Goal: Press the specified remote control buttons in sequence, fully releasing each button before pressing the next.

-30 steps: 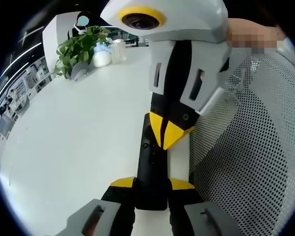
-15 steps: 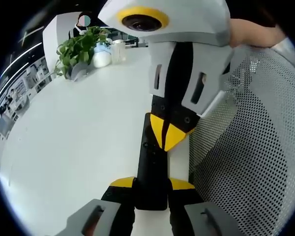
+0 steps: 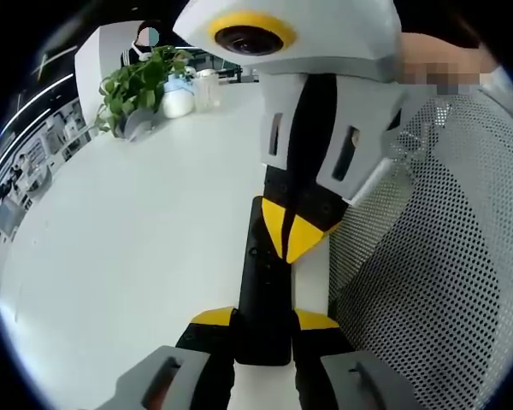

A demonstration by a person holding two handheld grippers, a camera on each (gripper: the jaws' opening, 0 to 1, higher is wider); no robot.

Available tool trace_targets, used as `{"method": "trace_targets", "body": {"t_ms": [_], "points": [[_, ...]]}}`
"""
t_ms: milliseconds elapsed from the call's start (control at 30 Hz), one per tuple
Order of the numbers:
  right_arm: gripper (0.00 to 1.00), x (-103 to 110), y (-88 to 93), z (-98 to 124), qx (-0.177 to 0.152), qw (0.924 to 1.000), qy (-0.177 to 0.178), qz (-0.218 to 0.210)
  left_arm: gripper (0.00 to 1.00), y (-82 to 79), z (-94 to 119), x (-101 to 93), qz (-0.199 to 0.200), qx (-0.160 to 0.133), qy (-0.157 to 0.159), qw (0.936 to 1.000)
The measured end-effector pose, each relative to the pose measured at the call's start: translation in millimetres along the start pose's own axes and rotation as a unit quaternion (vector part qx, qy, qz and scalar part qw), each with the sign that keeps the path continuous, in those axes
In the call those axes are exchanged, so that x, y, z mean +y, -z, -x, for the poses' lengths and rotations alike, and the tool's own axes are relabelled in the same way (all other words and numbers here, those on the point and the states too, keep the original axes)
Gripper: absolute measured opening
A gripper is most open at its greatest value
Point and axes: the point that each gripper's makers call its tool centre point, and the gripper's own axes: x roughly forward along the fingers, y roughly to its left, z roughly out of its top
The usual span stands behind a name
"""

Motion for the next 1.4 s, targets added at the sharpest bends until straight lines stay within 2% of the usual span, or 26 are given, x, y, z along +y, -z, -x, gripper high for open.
{"method": "trace_targets", "body": {"t_ms": [367, 600, 1400], "points": [[0.0, 1.6, 0.3, -0.3, 0.005, 0.9998, 0.007, 0.02, 0.25, -0.4, -0.3, 0.4, 0.009, -0.007, -0.001, 0.9999], [0.0, 2.8, 0.6, -0.6, 0.016, 0.9981, 0.019, 0.057, 0.25, -0.5, -0.3, 0.3, 0.007, -0.007, 0.0, 0.9999], [0.0, 2.1, 0.7, -0.1, 0.017, 0.9976, 0.018, 0.065, 0.25, -0.6, -1.0, 0.3, 0.0, -0.002, 0.001, 1.0]]}}
